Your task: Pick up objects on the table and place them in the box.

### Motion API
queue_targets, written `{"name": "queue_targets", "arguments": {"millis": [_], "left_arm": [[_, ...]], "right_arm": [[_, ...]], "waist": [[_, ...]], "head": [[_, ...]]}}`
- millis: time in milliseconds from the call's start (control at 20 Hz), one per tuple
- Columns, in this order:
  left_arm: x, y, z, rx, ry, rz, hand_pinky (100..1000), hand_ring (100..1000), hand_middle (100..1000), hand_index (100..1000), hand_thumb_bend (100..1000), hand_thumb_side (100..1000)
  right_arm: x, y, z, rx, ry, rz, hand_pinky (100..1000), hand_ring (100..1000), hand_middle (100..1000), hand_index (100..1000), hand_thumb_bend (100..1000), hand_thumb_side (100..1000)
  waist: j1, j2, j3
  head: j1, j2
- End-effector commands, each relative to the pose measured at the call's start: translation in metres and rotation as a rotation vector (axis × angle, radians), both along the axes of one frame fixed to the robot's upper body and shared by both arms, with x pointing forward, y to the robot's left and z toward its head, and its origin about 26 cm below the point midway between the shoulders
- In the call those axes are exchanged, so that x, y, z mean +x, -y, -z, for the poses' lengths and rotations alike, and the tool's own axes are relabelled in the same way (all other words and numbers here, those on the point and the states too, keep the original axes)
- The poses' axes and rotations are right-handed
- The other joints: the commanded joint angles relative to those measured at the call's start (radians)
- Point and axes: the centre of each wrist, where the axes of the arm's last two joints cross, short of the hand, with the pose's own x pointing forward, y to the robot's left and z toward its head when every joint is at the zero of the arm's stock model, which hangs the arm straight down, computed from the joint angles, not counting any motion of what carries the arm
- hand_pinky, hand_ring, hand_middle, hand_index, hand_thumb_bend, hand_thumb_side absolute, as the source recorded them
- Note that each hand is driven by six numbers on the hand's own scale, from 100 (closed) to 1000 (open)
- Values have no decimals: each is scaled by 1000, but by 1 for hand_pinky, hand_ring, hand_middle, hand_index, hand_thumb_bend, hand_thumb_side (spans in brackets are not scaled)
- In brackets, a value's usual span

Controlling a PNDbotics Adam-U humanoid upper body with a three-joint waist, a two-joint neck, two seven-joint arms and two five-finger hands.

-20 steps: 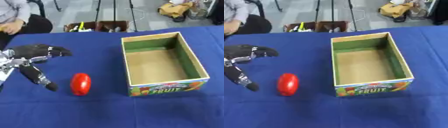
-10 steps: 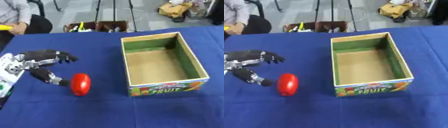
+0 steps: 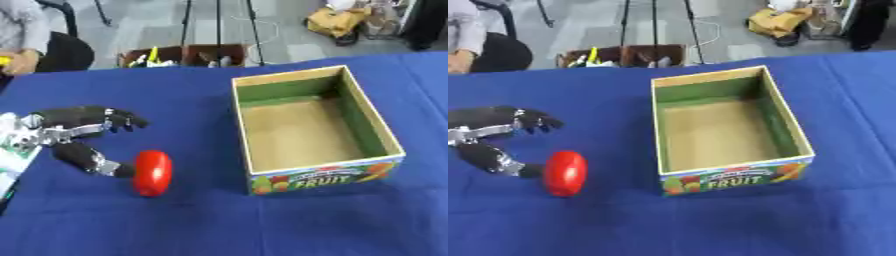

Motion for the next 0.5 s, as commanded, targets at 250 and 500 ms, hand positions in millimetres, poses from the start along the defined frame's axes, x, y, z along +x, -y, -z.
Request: {"name": "queue_targets", "arguments": {"millis": [250, 500], "left_arm": [[7, -13, -35, 233, -40, 95, 760, 851, 880, 1000, 785, 980], [10, -17, -40, 305, -54, 88, 781, 871, 897, 1000, 805, 926]], "right_arm": [[-4, 2, -5, -44, 9, -1, 221, 100, 229, 440, 180, 715], [-5, 3, -4, -56, -4, -1, 221, 100, 228, 440, 181, 720]], "waist": [[6, -23, 9], [19, -28, 13]], "head": [[-19, 23], [-29, 34]]}}
